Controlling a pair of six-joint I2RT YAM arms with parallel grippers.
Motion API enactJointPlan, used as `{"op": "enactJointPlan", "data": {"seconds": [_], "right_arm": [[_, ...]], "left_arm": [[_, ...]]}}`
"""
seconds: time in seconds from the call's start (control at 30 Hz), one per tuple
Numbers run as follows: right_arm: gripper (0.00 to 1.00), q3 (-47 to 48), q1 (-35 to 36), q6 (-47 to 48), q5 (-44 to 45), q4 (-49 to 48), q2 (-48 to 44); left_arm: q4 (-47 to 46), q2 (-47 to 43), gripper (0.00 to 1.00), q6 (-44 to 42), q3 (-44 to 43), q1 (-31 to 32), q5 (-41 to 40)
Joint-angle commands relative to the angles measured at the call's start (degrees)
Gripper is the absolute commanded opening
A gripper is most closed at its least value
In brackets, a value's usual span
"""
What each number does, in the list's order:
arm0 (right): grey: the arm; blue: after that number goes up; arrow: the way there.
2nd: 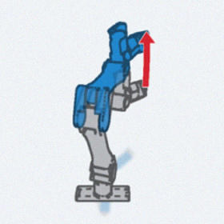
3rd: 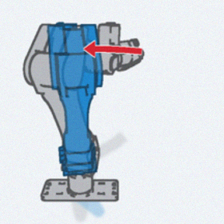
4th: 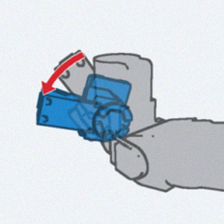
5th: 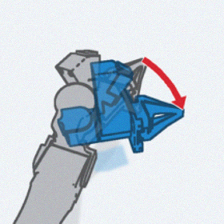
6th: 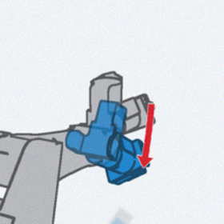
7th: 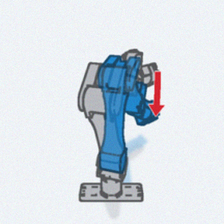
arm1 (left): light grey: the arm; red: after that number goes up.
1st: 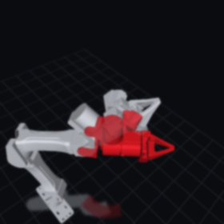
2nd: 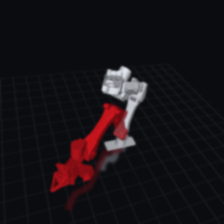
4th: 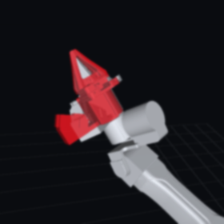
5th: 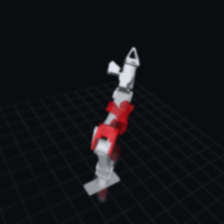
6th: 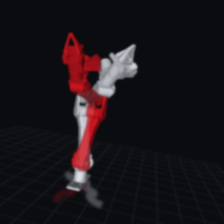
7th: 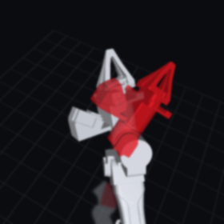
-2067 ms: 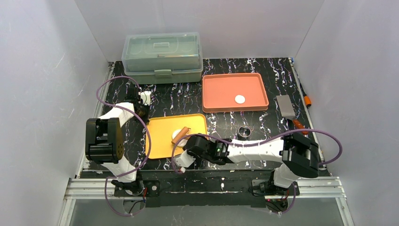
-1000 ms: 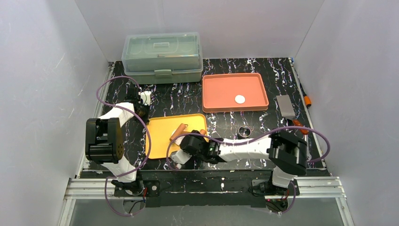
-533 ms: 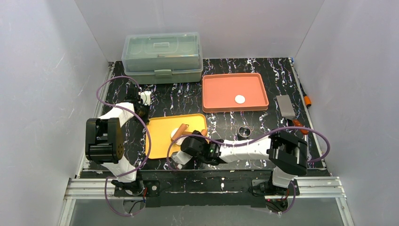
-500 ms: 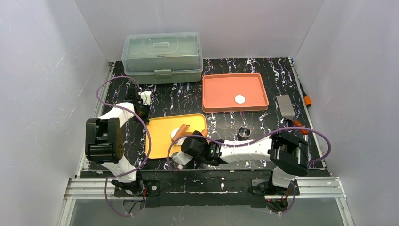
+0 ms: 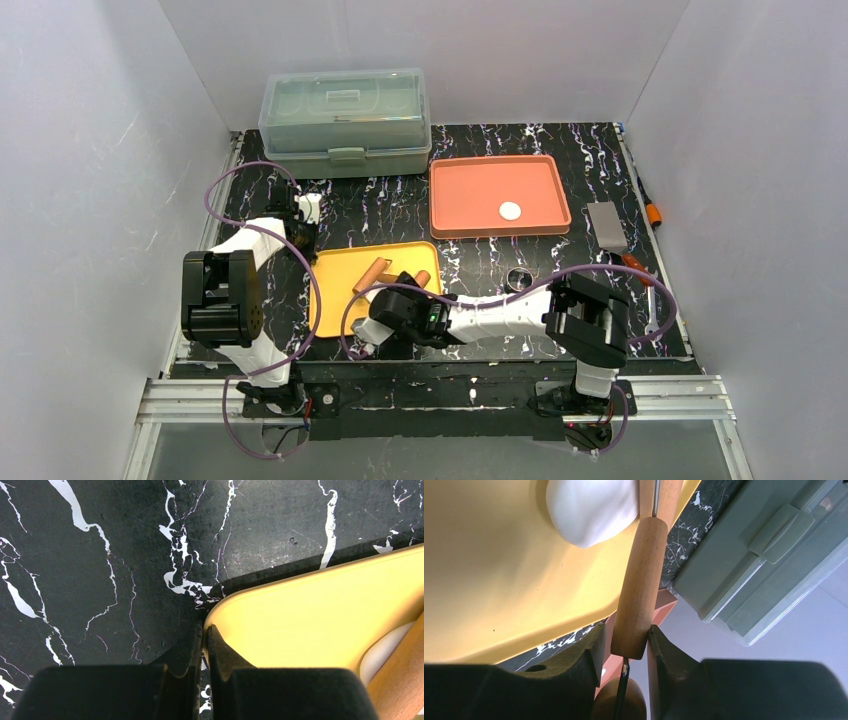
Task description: Roll out the dumpling wrappers from the dough
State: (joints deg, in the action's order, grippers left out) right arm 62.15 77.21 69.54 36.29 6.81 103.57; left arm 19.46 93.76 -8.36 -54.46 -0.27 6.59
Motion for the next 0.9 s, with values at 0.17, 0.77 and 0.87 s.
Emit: {"op": "enactJointPlan", "data": {"seconds": [0.17,0.77,0.87], "right_arm": [[0.01,-8.28,1.82,-2.01,-11.17,20.85,-0.58],[0.01,-0.9,-0.05,3.32,-10.57,12.74,8.78],[0.01,-1.91,0.39,2.18,-9.49,14.58,7.09]], "left_arm": [[1.82,-0.12,0.0,-0.67,1.54,0.36,0.44],[1.97,-0.14,0.0,-0.65,1.48,0.36,0.52],[2.07,0.06,0.0,-0.54,1.29,0.36,0.7]]}}
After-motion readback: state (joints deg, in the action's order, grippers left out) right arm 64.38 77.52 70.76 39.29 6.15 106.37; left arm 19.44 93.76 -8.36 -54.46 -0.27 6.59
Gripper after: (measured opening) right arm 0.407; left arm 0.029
